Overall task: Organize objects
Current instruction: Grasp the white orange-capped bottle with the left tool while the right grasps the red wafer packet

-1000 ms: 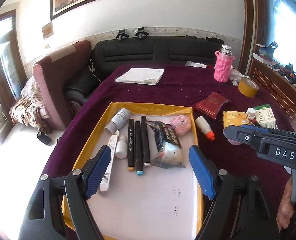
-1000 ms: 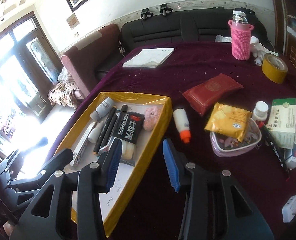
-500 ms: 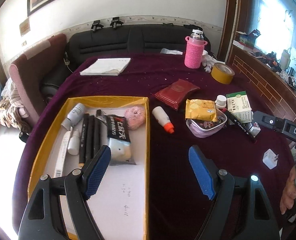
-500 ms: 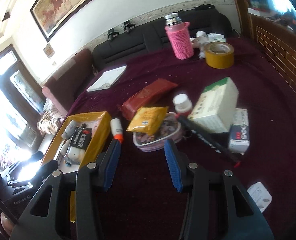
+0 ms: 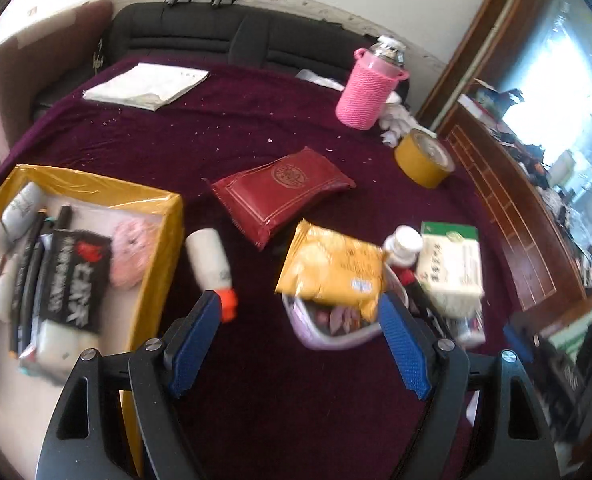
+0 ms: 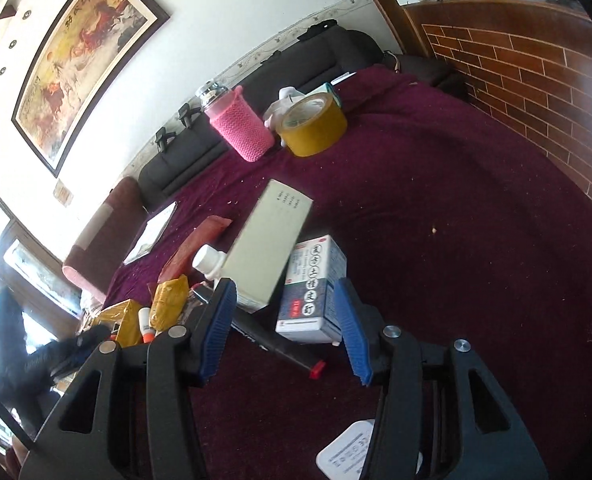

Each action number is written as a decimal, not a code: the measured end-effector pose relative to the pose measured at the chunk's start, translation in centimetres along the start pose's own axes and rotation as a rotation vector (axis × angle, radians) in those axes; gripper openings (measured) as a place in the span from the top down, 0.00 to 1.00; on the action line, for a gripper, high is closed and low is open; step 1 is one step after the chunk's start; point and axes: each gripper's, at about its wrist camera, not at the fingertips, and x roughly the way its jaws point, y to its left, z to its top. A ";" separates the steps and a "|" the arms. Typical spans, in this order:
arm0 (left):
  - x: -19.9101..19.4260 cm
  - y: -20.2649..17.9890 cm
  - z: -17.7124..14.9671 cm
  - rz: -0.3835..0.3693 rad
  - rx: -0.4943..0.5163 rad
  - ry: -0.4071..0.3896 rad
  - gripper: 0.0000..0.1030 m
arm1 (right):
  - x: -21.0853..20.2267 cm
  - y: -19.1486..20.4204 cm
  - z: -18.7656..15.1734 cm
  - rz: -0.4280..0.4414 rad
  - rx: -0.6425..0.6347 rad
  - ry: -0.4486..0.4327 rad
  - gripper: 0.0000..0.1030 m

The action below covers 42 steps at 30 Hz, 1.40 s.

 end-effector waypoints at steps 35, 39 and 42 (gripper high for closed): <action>2.0 2.0 1.9 0.075 -0.021 0.020 0.64 | 0.9 -0.8 -0.7 0.014 0.014 0.062 0.53; 2.3 2.6 0.5 0.162 0.039 0.035 0.64 | 1.1 -0.4 -0.9 0.016 -0.001 0.076 0.53; 3.9 1.6 -0.4 0.221 0.108 0.066 0.64 | 1.1 -0.4 -1.1 0.015 -0.006 0.077 0.53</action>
